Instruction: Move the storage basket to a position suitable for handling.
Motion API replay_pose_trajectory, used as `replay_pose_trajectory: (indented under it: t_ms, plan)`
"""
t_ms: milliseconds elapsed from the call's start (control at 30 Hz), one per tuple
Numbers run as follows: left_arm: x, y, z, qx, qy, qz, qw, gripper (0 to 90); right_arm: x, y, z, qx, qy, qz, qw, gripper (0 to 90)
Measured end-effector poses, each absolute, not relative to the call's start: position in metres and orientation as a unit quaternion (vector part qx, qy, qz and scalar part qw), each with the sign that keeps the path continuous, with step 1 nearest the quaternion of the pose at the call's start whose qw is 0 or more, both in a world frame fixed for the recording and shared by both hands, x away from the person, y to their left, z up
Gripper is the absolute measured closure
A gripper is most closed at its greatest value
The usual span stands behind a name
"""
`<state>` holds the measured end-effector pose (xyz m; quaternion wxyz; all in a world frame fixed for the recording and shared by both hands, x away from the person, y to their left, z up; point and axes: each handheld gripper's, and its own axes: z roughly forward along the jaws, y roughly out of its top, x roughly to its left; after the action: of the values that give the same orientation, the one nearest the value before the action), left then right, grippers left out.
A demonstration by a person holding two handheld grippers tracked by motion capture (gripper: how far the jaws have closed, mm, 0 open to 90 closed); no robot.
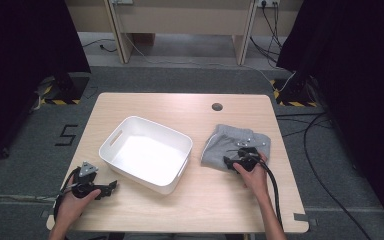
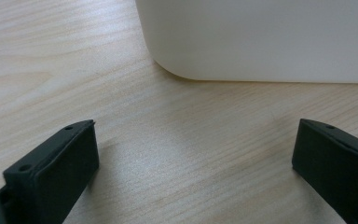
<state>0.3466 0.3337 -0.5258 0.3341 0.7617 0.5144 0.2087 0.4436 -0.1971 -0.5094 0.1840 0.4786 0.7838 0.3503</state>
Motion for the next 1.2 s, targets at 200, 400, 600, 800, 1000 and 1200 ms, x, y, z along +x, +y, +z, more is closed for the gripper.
replay_pose_trajectory:
  t_ms: [200,400,600,800,1000,1200]
  plan:
    - [0.347,0.334,-0.526,0.762,0.514,0.209,0.334,0.0,0.420,-0.198,-0.510,0.466,0.792,0.353,0.177,21.9]
    - [0.346,0.334,-0.526,0.762,0.514,0.209,0.334,0.0,0.393,-0.200,-0.510,0.448,0.801,0.359,0.172,21.9]
    - [0.346,0.334,-0.526,0.762,0.515,0.209,0.334,0.0,0.364,-0.200,-0.511,0.432,0.807,0.366,0.167,21.9]
    - [0.346,0.334,-0.526,0.762,0.515,0.209,0.334,0.0,0.344,-0.199,-0.512,0.423,0.811,0.370,0.164,21.8]
    - [0.346,0.334,-0.526,0.761,0.515,0.209,0.334,0.0,0.331,-0.196,-0.512,0.421,0.813,0.370,0.159,21.8]
    - [0.346,0.334,-0.526,0.762,0.515,0.209,0.334,0.0,0.319,-0.195,-0.513,0.413,0.814,0.376,0.161,21.8]
